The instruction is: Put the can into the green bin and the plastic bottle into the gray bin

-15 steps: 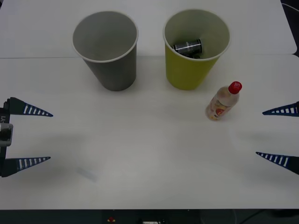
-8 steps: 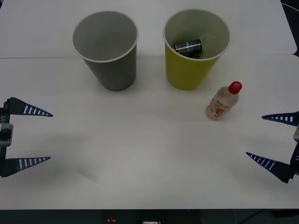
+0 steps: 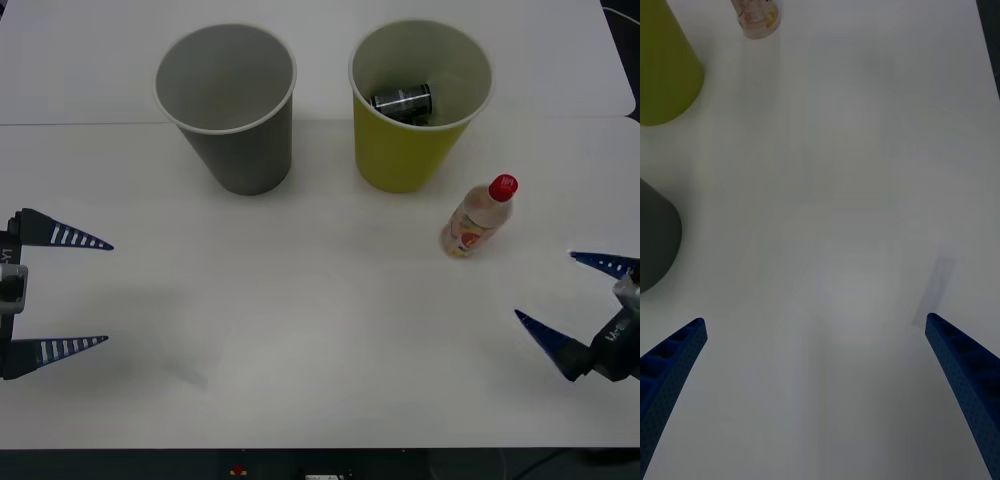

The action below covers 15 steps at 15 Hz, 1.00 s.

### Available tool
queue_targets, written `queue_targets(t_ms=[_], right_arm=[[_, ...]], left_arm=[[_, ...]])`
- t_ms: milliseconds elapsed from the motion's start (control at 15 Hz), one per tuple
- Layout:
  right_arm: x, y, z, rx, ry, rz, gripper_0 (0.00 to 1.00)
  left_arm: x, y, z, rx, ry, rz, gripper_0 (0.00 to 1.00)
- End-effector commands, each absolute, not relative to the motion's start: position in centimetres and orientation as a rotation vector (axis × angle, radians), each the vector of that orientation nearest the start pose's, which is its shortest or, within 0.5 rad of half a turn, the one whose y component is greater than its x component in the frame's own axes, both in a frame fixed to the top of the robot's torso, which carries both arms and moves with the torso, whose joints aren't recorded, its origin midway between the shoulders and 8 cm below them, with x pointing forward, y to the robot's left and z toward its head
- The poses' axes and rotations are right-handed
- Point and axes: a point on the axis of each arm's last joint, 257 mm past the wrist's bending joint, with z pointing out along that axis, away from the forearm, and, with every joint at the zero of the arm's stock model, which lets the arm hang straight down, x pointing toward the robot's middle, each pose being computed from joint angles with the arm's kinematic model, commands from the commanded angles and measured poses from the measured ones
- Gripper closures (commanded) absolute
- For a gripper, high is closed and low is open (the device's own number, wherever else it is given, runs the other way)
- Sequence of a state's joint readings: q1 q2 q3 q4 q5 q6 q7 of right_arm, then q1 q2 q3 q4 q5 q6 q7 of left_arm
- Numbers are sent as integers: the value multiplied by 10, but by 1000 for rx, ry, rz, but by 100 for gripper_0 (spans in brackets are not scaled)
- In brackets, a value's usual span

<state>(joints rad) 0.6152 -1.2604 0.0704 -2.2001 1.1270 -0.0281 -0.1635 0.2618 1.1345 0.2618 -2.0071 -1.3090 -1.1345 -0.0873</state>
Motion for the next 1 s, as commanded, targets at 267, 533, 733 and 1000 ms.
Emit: queue_targets(t_ms=[267, 533, 733, 1000], right_arm=[[372, -302, -208, -491, 1827, 101, 0], [388, -307, -218, -358, 1789, 91, 0], [404, -305, -228, -291, 1743, 98, 0], [422, -288, -236, -311, 1708, 127, 0]], left_arm=[[341, 286, -167, 1762, 1444, -118, 0], [341, 286, -167, 1762, 1444, -118, 0], [341, 286, -167, 1762, 1444, -118, 0], [341, 286, -167, 1762, 1444, -118, 0]])
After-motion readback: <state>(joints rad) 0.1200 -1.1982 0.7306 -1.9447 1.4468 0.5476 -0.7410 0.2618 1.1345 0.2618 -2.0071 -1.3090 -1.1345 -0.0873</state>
